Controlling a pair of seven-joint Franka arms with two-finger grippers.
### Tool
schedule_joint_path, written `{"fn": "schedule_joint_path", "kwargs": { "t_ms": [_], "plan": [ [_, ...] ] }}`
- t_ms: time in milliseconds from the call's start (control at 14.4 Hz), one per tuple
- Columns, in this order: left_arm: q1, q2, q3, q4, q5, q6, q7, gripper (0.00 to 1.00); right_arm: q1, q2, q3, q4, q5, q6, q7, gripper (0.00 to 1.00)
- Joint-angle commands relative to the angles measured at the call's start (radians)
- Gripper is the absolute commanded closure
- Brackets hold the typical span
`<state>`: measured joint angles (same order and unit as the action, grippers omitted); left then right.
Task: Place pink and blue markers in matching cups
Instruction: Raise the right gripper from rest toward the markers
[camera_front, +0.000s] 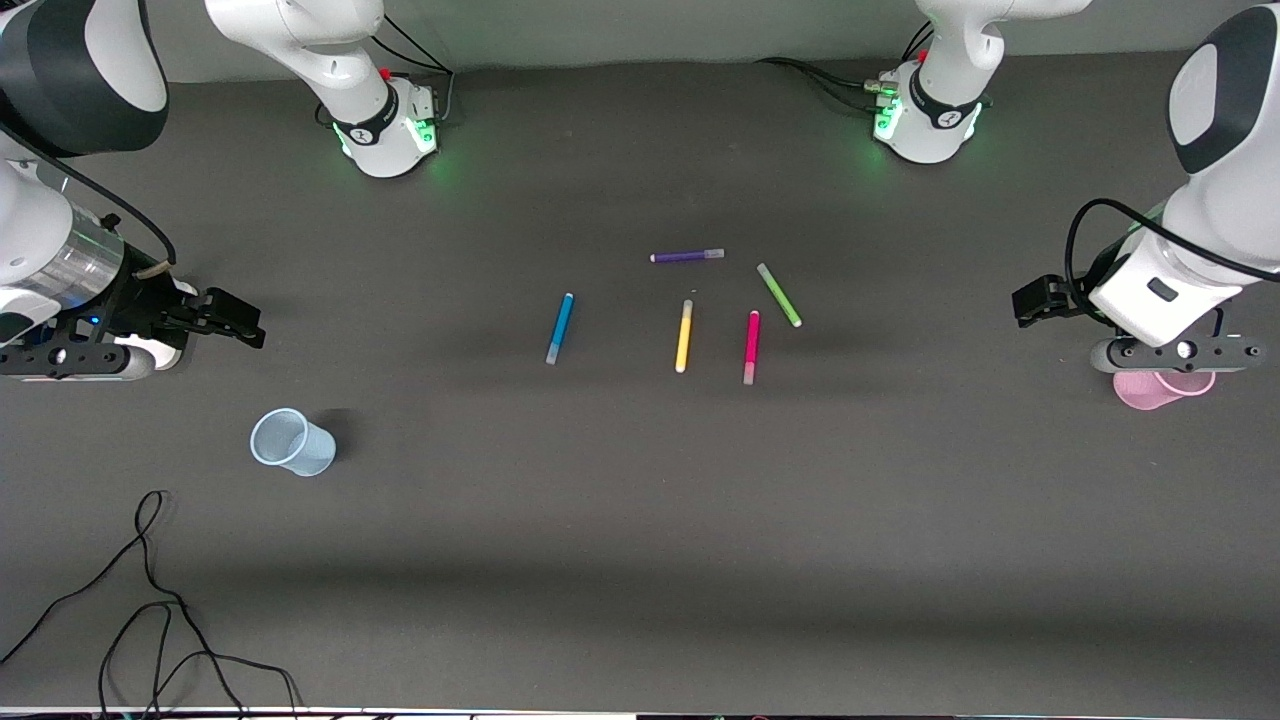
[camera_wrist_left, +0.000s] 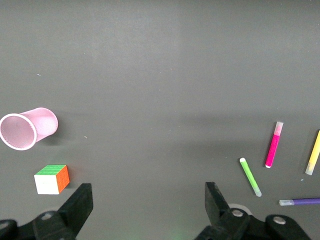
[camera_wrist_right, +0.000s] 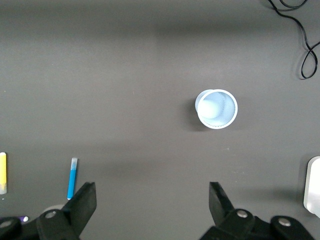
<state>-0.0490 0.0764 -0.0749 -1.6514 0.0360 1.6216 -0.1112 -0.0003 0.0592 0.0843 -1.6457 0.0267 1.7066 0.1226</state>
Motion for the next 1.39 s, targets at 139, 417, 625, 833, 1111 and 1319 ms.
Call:
{"fn": "schedule_joint_path", "kwargs": {
  "t_ms": [139, 417, 625, 833, 1111, 1319],
  "plan": [
    [-0.002, -0.017, 0.018, -0.002, -0.004, -0.020, 0.048, 0.00, 0.006, 0.016, -0.008, 0.026, 0.019, -0.015, -0.015, 0.00],
    [-0.003, -0.017, 0.018, -0.002, -0.004, -0.016, 0.047, 0.00, 0.029, 0.018, -0.008, 0.021, 0.019, -0.018, -0.018, 0.00],
    [0.001, -0.018, 0.021, -0.005, -0.002, -0.019, 0.048, 0.00, 0.060, 0.027, -0.006, 0.020, 0.019, -0.018, -0.004, 0.00],
    [0.024, -0.015, 0.020, -0.005, -0.004, -0.009, 0.085, 0.00, 0.100, 0.063, -0.006, 0.024, 0.021, -0.018, 0.000, 0.00],
    [0.029, -0.017, 0.020, -0.007, -0.004, -0.016, 0.090, 0.00, 0.166, 0.135, -0.006, 0.023, 0.104, -0.018, 0.118, 0.00],
    [0.029, -0.017, 0.020, -0.010, -0.004, -0.019, 0.088, 0.00, 0.244, 0.197, -0.001, 0.024, 0.104, -0.010, 0.188, 0.00]
  ]
}}
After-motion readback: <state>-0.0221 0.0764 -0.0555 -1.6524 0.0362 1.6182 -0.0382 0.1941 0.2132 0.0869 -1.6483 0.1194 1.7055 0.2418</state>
